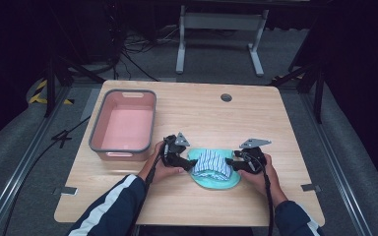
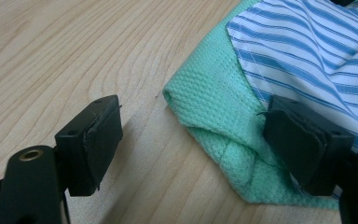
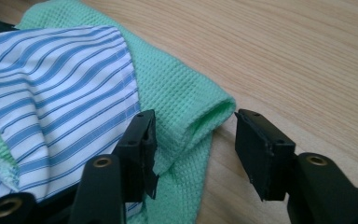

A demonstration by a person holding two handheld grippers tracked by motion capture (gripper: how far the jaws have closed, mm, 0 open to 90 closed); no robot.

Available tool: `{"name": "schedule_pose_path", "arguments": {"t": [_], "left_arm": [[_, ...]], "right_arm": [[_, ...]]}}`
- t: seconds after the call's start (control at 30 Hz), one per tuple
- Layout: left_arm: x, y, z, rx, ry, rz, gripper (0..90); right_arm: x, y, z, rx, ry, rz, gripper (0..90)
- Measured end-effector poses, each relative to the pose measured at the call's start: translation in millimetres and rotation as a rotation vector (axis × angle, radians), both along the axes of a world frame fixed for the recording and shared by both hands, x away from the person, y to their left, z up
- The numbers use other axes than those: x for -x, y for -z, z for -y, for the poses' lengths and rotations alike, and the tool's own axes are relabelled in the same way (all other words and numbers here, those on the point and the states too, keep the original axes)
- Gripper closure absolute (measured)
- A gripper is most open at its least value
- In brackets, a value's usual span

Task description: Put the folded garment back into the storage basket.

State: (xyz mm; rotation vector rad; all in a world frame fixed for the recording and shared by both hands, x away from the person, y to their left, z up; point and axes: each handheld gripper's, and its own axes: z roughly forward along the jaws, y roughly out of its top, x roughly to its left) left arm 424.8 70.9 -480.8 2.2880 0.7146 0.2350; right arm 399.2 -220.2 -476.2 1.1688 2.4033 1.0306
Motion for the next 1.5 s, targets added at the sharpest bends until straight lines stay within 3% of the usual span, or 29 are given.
{"name": "schedule_pose_path", "arguments": {"t": [0.03, 0.07, 0.13, 0.17, 0.3, 0.43, 0.5, 0.63, 0.87, 1.1, 1.27, 1.37, 1.5], "left_arm": [[1.0, -0.3, 0.1, 0.005, 0.004, -0.002, 20.8], [3.3, -1.4, 0.7, 0.015, 0.031, -0.008, 30.3], [4.3, -2.6, 1.2, 0.012, 0.050, -0.006, 41.6], [6.3, -3.6, 2.4, 0.014, 0.067, -0.012, 47.5], [9.7, -4.0, 4.1, 0.036, 0.075, -0.033, 61.1], [10.6, -5.4, 5.5, 0.035, 0.093, -0.059, 77.0], [11.2, -5.6, 6.2, 0.041, 0.081, -0.073, 78.0], [14.3, -9.3, 9.8, -0.008, 0.086, -0.045, 80.7], [17.4, -13.6, 13.9, -0.018, 0.088, -0.052, 81.6], [20.5, -26.6, 17.8, -0.034, 0.089, -0.029, 82.0], [18.1, -41.7, 22.8, -0.069, 0.105, 0.001, 82.1], [16.0, -49.8, 25.1, -0.062, 0.099, 0.012, 82.1], [14.0, -57.9, 27.8, -0.088, 0.102, 0.029, 82.1]], "right_arm": [[0.4, -0.6, -0.5, -0.003, -0.015, -0.005, 57.7], [1.5, -1.4, -2.1, -0.015, -0.035, -0.020, 67.9], [1.6, -1.5, -2.4, -0.020, -0.043, -0.026, 72.8], [1.2, -1.3, -2.0, -0.036, -0.059, -0.042, 79.5], [1.5, -1.8, -2.6, -0.041, -0.072, -0.050, 83.4], [4.3, -3.9, -7.9, 0.003, -0.073, -0.023, 86.2], [5.0, -4.2, -9.2, 0.011, -0.071, -0.019, 86.4], [6.3, -6.0, -10.0, 0.024, -0.068, -0.015, 87.1], [10.6, -12.3, -7.4, 0.033, -0.062, -0.002, 87.4], [15.2, -24.1, -5.9, 0.032, -0.064, 0.016, 87.4], [16.6, -36.6, -4.0, 0.013, -0.049, 0.034, 87.5], [17.9, -44.0, -4.5, 0.014, -0.031, 0.059, 87.6], [16.1, -50.5, -7.5, 0.021, -0.040, 0.052, 87.6]]}}
